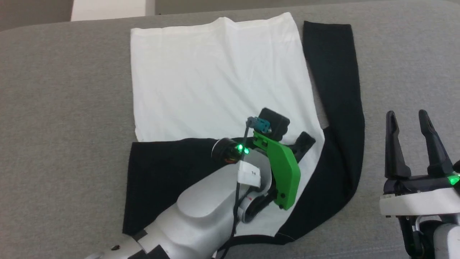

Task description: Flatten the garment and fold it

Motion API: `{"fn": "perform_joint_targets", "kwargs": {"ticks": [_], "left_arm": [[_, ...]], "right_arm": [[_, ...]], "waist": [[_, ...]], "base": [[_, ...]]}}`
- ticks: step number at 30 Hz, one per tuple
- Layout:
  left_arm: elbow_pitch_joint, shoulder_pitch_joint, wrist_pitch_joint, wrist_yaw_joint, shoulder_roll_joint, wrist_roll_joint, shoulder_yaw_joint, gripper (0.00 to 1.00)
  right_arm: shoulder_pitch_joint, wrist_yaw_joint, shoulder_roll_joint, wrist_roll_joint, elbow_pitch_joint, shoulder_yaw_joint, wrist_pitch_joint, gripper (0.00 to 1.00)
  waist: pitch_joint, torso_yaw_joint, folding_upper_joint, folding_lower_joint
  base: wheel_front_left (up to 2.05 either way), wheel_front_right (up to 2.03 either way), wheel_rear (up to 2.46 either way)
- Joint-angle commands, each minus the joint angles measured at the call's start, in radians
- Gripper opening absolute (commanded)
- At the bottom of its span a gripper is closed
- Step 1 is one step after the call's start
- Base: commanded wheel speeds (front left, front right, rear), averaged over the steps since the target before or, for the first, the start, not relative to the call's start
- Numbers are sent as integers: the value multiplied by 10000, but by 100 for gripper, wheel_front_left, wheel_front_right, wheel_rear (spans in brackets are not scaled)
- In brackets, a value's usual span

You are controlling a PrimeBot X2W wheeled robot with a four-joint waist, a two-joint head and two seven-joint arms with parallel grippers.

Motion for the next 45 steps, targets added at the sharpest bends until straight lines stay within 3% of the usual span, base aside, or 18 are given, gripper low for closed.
{"fn": "perform_joint_targets", "kwargs": {"ticks": [1,7,8,10,11,16,19,21,25,30,34,38,45], "left_arm": [[383,-158,-33,-124,-69,194,-272,0],[1731,-11,308,-673,-144,642,-1605,0],[1876,120,372,-946,-149,594,-1862,9],[1893,122,273,-981,-151,513,-1921,84],[1892,81,209,-990,-151,464,-1938,100],[1398,-120,-497,-1023,-152,-282,-1417,100],[1014,-337,-1639,-1085,-130,-463,-741,100],[826,-405,-2567,-903,113,-394,-196,100],[446,-371,-4136,-85,1230,143,788,100],[-622,420,-4511,1080,2900,922,2509,100],[-2046,1659,-4520,1651,3696,1724,4493,100],[-3229,2742,-4522,1751,3906,2508,6220,100],[-4576,3686,-4523,1438,3548,3510,8414,100]], "right_arm": [[-166,-15,7,94,83,55,-111,100],[-245,-15,7,181,331,248,-295,100],[-280,-15,7,193,429,267,-345,100],[-296,-15,7,195,483,268,-361,100],[-306,-15,7,189,509,276,-355,100],[-353,-15,7,75,568,276,-256,100],[-392,-15,7,-39,550,186,-171,100],[-435,-15,7,-152,551,165,-85,100],[-669,-15,7,-329,660,-18,172,100],[-1504,-15,-169,-598,1294,-243,901,100],[-2625,-15,-500,-491,2082,-465,1541,100],[-4001,-15,-736,-244,3109,-1004,2316,100],[-6670,-15,-1478,-26,5240,-1923,3587,100]], "waist": [[176,-378,-1,0],[296,-761,-1,0],[307,-820,-1,0],[304,-809,-1,0],[286,-775,-1,0],[140,-521,-1,0],[62,-302,-1,0],[19,-177,-1,0],[25,58,-1,0],[281,290,-1,0],[739,531,-1,0],[1360,860,-1,0],[2688,1415,-1,0]], "base": [[0,0,0],[0,0,0],[0,0,0],[0,0,0],[0,0,0],[0,0,0],[0,0,0],[0,0,0],[0,0,0],[0,0,0],[0,0,0],[0,0,0],[0,0,0]]}}
